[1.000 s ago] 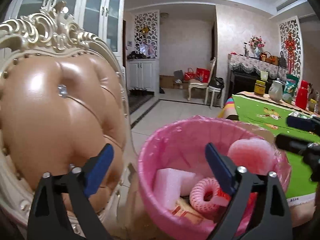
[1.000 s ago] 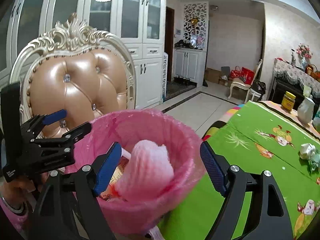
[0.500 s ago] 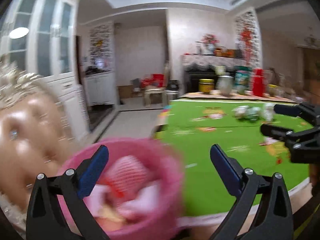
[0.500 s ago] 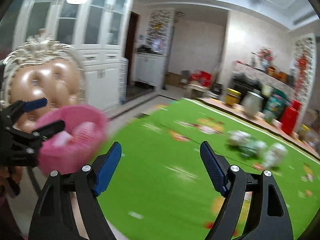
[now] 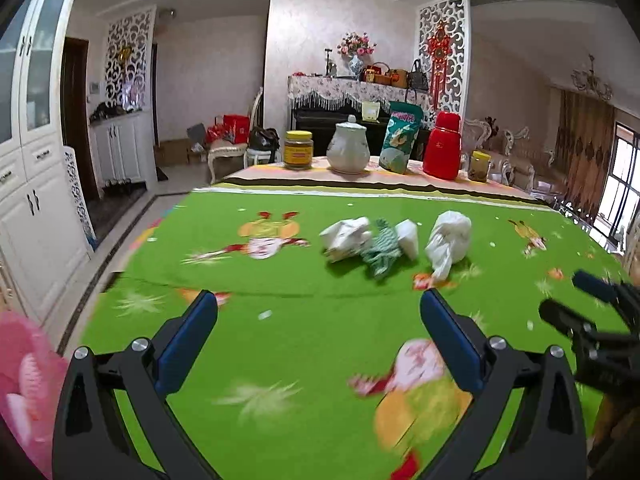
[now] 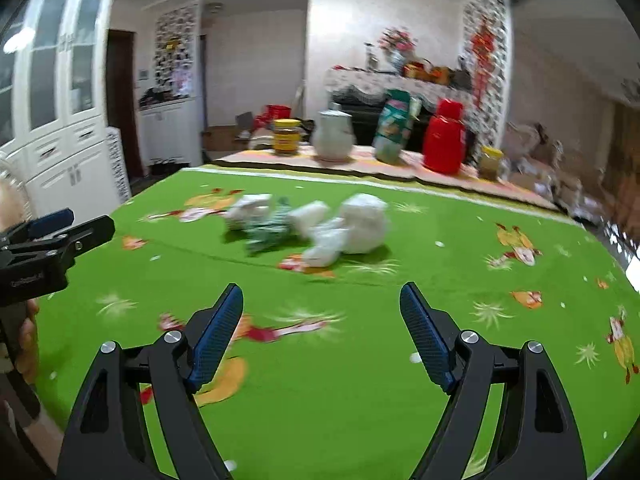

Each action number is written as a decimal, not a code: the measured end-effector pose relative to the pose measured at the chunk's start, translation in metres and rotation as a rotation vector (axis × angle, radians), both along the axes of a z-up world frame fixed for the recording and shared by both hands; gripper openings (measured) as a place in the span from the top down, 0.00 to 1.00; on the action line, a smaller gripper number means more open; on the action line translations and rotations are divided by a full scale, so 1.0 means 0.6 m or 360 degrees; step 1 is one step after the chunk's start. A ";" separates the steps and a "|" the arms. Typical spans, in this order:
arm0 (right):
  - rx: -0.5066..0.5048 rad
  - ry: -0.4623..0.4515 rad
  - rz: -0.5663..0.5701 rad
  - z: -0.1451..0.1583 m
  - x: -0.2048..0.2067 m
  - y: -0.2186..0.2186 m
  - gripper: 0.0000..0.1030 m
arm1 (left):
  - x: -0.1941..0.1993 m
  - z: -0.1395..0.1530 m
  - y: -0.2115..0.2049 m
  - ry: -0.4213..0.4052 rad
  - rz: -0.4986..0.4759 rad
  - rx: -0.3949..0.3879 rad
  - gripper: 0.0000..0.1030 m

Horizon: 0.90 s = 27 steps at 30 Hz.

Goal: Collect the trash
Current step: 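Move both open tools back over the table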

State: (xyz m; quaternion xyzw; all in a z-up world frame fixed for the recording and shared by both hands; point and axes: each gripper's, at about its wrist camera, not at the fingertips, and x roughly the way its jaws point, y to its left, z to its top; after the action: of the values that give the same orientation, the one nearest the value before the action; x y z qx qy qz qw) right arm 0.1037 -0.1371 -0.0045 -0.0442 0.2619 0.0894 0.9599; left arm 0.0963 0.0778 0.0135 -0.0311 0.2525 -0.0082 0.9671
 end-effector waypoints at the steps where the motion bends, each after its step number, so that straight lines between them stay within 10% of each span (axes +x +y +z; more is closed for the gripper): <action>1: 0.0013 0.0015 -0.0026 -0.004 0.012 -0.010 0.26 | 0.017 -0.003 -0.008 0.0011 0.0013 -0.0012 0.05; 11: 0.0105 0.0156 -0.0197 -0.039 0.131 -0.053 0.26 | 0.182 -0.053 -0.056 0.0006 0.0053 0.0048 0.05; 27: 0.0183 0.0300 -0.0348 -0.089 0.318 -0.003 0.22 | 0.201 -0.076 0.010 0.0082 0.0046 -0.0089 0.05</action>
State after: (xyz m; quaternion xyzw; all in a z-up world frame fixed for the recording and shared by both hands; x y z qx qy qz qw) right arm 0.2942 -0.1386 -0.0578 0.0483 0.3485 0.0029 0.9361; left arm 0.2167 0.0837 -0.0320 -0.0621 0.2765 -0.0006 0.9590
